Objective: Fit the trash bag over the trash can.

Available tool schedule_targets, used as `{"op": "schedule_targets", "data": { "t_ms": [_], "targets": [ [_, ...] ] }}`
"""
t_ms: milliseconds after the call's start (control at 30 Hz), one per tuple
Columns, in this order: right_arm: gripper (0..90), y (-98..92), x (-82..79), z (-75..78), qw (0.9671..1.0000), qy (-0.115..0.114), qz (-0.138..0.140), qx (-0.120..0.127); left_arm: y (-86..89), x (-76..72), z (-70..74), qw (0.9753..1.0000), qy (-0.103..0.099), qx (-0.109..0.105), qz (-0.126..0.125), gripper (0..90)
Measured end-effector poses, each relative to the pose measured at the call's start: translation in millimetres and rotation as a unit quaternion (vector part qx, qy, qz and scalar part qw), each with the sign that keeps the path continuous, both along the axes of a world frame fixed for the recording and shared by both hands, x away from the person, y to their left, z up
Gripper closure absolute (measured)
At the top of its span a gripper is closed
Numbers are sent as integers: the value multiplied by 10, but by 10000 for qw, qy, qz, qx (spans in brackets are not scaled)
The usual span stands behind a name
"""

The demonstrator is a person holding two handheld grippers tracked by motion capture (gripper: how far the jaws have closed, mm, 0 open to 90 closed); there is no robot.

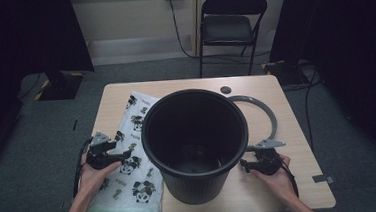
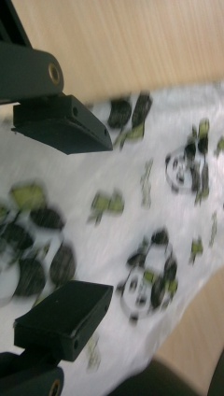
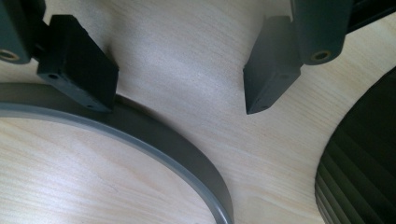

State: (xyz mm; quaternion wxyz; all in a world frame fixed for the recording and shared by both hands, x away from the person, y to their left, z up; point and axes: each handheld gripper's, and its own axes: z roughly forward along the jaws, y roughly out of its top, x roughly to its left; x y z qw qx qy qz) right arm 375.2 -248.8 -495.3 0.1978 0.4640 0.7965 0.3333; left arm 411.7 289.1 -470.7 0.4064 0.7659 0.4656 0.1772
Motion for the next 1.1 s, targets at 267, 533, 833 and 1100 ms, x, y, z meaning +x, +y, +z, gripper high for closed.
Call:
{"op": "schedule_targets", "data": {
  "t_ms": [267, 533, 833, 1100],
  "targets": [
    [252, 2, 4, -3, 10000, -16, 11, 4, 147, 249, -122, 9987, 99, 243, 432, 256],
    [251, -1, 7, -5, 10000, -31, 34, 4, 164, 409, -297, 9977, 174, 289, 588, 286],
    [250, 8, 16, -6, 10000, -34, 29, 2, 76, 377, -269, 9973, 94, 501, 527, 582],
    [251, 17, 34, 9, 10000, 42, 40, -35, 48, 343, -230, 9982, 365, 318, 358, 900]
  ]
}}
